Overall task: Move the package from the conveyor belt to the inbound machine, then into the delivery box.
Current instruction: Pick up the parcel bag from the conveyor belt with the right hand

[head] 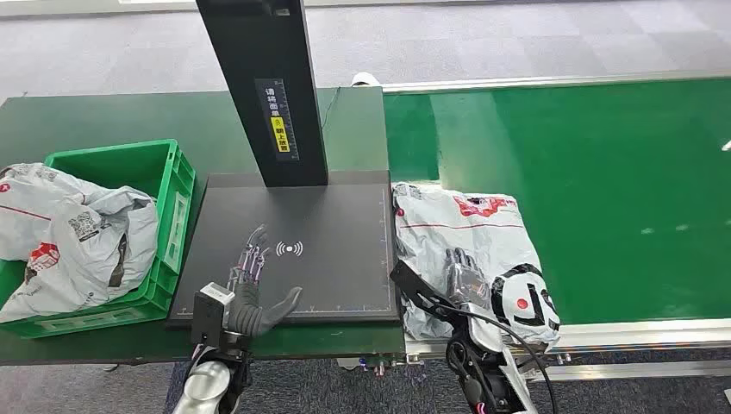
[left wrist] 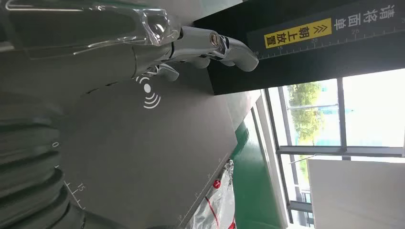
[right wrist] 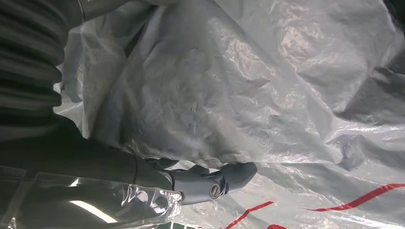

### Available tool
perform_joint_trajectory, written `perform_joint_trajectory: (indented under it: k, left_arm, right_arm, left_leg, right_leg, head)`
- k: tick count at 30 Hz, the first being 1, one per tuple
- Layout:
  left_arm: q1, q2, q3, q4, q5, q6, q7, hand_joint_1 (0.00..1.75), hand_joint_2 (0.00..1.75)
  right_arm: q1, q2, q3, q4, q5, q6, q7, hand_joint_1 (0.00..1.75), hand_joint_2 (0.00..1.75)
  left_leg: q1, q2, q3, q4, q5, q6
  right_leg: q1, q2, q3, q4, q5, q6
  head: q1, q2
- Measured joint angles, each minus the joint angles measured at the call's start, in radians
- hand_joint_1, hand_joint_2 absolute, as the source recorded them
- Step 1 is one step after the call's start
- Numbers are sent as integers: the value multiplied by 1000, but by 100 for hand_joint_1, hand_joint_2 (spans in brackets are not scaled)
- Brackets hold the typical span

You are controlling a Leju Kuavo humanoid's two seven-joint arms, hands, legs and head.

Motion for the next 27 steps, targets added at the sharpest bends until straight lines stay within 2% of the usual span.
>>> perform_joint_trajectory:
  k: [1, 2, 4, 9, 20, 24, 27]
  left_arm:
    - [1, -1, 1, -1, 0, 0, 0, 0, 175]
    - [1, -1, 1, -1, 0, 1, 0, 0, 175]
    - [4, -3, 3, -2, -3, 2, 1, 0, 175]
    - [2, -10, 7, -1, -7, 4, 2, 0, 175]
    - [-7, -13, 9, 8, -10, 8, 0, 0, 175]
    - [-6, -13, 12, 9, -9, 12, -4, 0, 175]
    - [3, -11, 15, 2, -4, 16, -10, 0, 175]
  right_arm:
    - [-2, 0, -1, 4, 0, 1, 0, 61, 175]
    - [-3, 0, -1, 8, 1, 3, 0, 89, 175]
    - [-10, 0, -3, 26, 4, 15, 0, 175, 175]
    - [-46, 0, -10, 84, 4, 62, -24, 175, 175]
    - [-110, 0, -13, 158, -8, 85, -90, 175, 175]
    - [-106, 0, -15, 157, -48, 43, -187, 175, 175]
    - [-82, 2, -26, 120, -170, 17, -324, 175, 175]
  left_leg:
    - [0, 0, 0, 0, 0, 0]
    - [0, 0, 0, 0, 0, 0]
    - [0, 0, 0, 0, 0, 0]
    - [0, 0, 1, 0, 0, 0]
    - [0, 1, 4, 0, 0, 0]
    - [0, 1, 3, 0, 0, 0]
    - [0, 1, 2, 0, 0, 0]
  right_leg:
    - [0, 0, 0, 0, 0, 0]
    - [0, 0, 0, 0, 0, 0]
    - [0, 0, 0, 0, 0, 0]
    - [0, 0, 1, 0, 0, 0]
    - [0, 0, 3, 0, 0, 0]
    - [0, 0, 3, 0, 0, 0]
    - [0, 1, 2, 0, 0, 0]
  head:
    - [0, 0]
    - [0, 0]
    - [0, 0]
    - [0, 0]
    - [0, 0]
    - [0, 0]
    - [0, 0]
